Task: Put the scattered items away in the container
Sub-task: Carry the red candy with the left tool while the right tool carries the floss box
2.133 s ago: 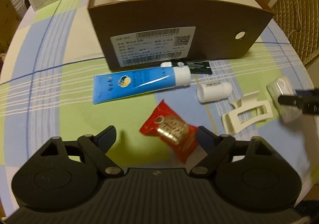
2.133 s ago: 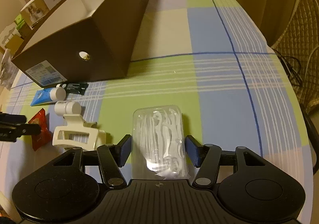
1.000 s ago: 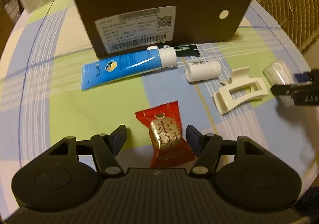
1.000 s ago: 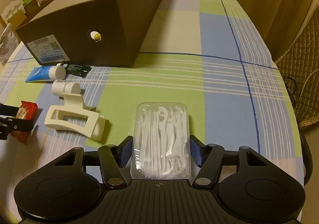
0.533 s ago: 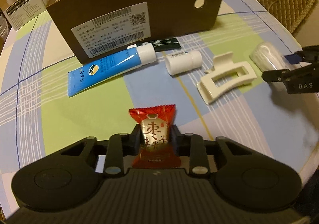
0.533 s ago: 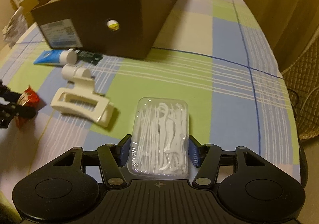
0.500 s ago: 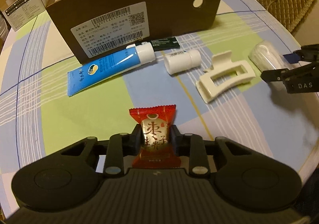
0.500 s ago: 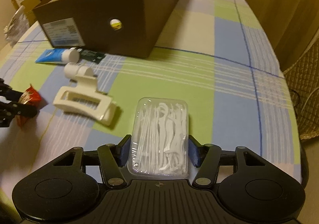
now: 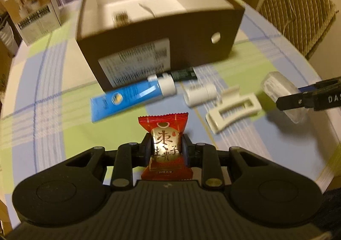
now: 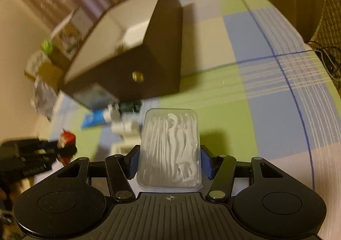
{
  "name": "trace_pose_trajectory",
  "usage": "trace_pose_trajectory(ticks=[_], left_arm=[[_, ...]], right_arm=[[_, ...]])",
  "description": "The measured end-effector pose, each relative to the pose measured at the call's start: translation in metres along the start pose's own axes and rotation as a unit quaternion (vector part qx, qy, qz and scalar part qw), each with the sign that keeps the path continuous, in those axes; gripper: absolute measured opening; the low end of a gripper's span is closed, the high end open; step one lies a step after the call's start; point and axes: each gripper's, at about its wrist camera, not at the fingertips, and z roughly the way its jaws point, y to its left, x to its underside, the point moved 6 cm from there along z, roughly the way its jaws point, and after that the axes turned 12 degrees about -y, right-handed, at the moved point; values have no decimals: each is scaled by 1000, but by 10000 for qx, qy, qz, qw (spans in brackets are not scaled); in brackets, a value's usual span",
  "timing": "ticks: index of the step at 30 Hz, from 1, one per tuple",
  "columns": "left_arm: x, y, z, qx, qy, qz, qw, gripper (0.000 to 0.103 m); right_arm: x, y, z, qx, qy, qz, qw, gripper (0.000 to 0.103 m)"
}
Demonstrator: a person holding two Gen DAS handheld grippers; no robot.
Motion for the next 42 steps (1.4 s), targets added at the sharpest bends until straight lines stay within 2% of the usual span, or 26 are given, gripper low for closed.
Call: trace_pose_trajectory(ticks=[6,11,16,23,28,34,38,42], left_arm=[[-27,10,-16,26,-327,-98,9994,24],[-57,15,-25,108,-605,-18,9981,24],[-95,24,-25,187,-818,208,9963,24],[-162,45,-8,54,-1093,702,9915,24],[-207,60,18,43,-1016,937,9904,24],[-252,76,59,-33,-793,1513,9853,24],[-276,93,90,10,-691,1491,9864,24],[-287,107,122,16,-500,1447,9882,24]], right_arm=[[-39,15,-17,-338,-401,33,9986,60],[-74,47,-16,-678,-631,-297,9953,60],[-113,79,1,-846,-801,-728,9905,60],[-166,107,49,-767,-884,-1335,9841,60],[-193,113,87,-678,-788,-1684,9802,60],[-216,115,132,-498,-676,-2122,9736,60],[-224,117,159,-358,-545,-2570,9642,60],[-228,116,188,-203,-449,-2972,9535,60]])
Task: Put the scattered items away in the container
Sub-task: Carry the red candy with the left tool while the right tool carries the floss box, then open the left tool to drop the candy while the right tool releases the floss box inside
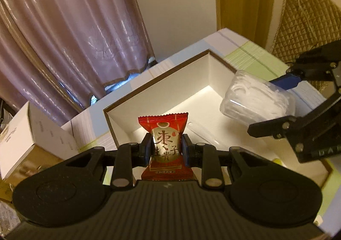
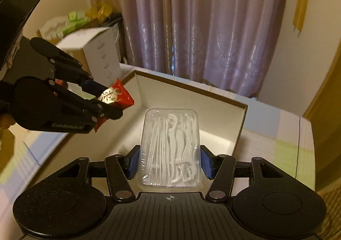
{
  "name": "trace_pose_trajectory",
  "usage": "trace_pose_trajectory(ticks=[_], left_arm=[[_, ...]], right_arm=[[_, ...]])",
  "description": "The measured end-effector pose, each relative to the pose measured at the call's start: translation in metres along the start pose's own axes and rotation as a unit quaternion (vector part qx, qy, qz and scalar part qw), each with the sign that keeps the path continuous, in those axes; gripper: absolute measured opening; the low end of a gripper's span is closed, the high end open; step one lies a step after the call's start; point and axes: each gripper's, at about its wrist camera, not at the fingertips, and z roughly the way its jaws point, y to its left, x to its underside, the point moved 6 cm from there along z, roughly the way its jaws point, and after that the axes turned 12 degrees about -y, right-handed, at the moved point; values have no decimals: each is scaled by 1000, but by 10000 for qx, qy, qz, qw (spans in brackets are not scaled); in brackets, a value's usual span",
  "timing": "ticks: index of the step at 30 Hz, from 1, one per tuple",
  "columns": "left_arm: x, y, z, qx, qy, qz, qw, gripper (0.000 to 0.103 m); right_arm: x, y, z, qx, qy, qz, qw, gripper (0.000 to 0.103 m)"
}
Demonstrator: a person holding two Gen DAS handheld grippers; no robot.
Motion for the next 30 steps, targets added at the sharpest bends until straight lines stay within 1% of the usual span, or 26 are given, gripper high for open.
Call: trace_pose_trajectory(ticks=[7,11,14,21,23,30], left_arm=[[8,12,48,113,329,-258,9991,24],[14,16,73,77,483,-207,9986,24],[18,19,89,85,565,-203,9982,24],[25,18,119,44,698,-162,9974,26],[26,16,124,33,701,-67,9975,26],[29,11,136,44,691,-13,9976,26]], right_arm=[[4,-23,52,10,307,-321,9990,60],[6,-32,74,-62,440,-636,9970,60],[10,-39,86,-30,512,-737,9960,60],[18,-43,101,-31,586,-951,9937,60],[22,-45,105,-30,621,-978,9933,60],[26,-45,110,18,636,-1340,9889,60]])
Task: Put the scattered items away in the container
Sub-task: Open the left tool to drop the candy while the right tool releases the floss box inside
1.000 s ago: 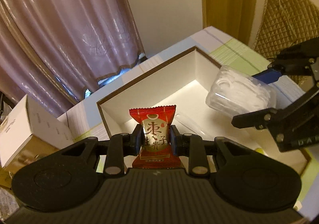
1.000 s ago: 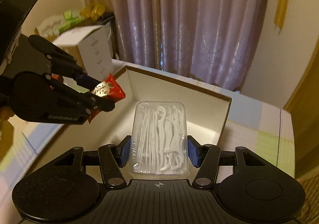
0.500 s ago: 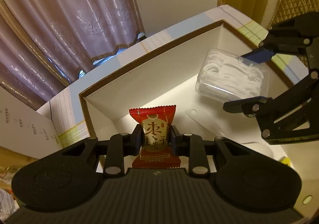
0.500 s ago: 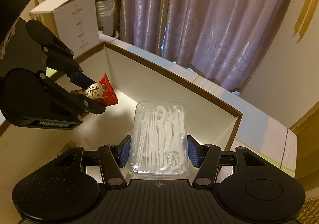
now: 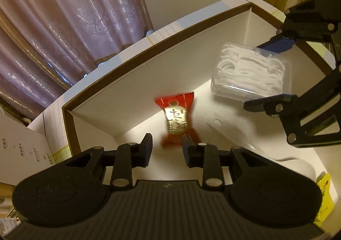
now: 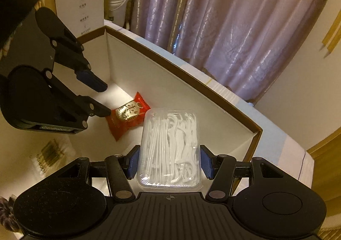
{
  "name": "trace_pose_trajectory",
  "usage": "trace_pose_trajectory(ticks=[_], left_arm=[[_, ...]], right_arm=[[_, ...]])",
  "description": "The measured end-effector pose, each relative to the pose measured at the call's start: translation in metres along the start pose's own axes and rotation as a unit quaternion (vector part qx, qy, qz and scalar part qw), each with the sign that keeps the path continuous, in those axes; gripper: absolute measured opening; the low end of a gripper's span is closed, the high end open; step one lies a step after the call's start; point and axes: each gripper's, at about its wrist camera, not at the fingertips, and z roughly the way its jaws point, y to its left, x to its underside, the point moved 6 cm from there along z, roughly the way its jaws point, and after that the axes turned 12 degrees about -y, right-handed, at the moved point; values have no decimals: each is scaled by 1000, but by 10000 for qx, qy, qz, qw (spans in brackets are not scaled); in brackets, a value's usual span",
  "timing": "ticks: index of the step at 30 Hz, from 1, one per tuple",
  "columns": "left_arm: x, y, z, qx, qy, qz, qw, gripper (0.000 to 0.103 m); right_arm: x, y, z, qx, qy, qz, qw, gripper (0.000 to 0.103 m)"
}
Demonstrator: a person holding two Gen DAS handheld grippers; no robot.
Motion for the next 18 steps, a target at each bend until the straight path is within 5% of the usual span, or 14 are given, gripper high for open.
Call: trace_pose_trajectory(ticks=[5,7,8,18], left_arm=[[7,-1,-8,38,-66,-45,10000,26],[4,0,-7,32,-81,-25,10000,28],[3,0,-8,27,-92,-22,10000,30],[6,-5,-18,11,-110,20,9999,38]], right_arm=[[3,0,7,170,33,-293,9994,60],[2,2,3,125,-116,-349,9992,92],[-2,3,2,91,-235,-400,9989,95],[5,13,-24,-395,-162,-439,9981,95]])
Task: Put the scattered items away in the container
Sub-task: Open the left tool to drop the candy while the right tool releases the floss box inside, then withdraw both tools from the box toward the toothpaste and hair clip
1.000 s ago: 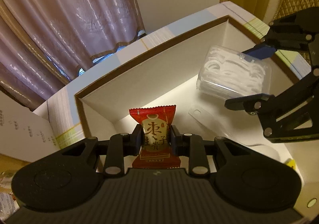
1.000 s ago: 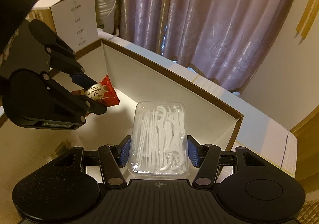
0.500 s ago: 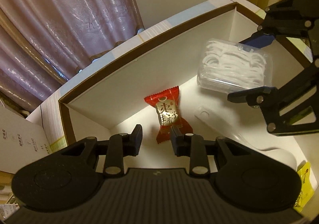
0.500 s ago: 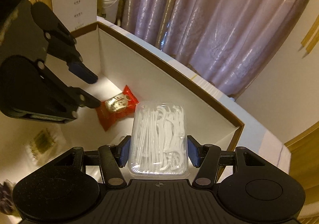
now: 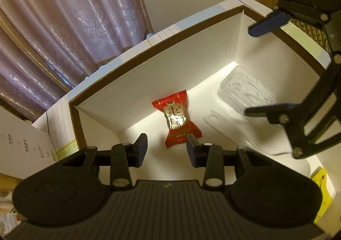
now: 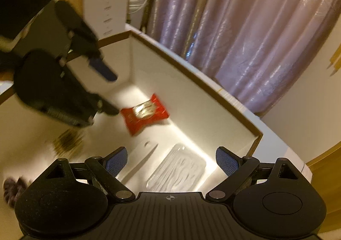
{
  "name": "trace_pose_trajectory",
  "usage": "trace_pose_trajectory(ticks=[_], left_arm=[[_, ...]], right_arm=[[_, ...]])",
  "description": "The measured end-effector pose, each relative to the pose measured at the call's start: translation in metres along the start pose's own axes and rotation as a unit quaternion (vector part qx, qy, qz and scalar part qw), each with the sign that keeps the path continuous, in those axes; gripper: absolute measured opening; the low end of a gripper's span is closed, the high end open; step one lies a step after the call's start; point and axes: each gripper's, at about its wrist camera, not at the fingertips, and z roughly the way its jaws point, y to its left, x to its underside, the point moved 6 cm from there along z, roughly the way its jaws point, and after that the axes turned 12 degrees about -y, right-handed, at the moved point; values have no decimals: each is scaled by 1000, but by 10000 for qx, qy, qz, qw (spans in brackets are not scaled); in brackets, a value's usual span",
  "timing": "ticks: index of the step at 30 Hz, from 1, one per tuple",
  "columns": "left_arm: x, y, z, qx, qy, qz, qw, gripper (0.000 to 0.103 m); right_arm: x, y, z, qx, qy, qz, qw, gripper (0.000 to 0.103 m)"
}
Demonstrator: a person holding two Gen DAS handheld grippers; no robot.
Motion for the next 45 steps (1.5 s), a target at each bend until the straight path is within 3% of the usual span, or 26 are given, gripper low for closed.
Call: trace_pose_trajectory(ticks=[7,12,13,18,23,27,45], left_arm=[[0,-2,-15,-70,-43,-16,10000,50],[-3,-7,-30,-120,-124,-111,9998,68],[-4,-9,-34,-151,-141,-127,9997,69],[-5,-12,-53,-279,-208,-263,9990,86],[-2,-15,-74,-391,-235,-471,9979,95],[3,-20,-90,-473,-252,-536,9971,96],[20,-47,-172,-774,-450,-904,9919,99]], right_arm=[[5,19,-22,-157,-51,137,9998,95],[0,32,-37,-218,-126,306,9992,96],[0,34,-40,-202,-144,339,9991,103],[-3,44,-59,-106,-257,568,9980,103],[-3,54,-77,85,-251,752,9968,103],[-2,64,-92,306,-322,779,9960,103],[3,96,-163,450,-497,1563,9854,103]])
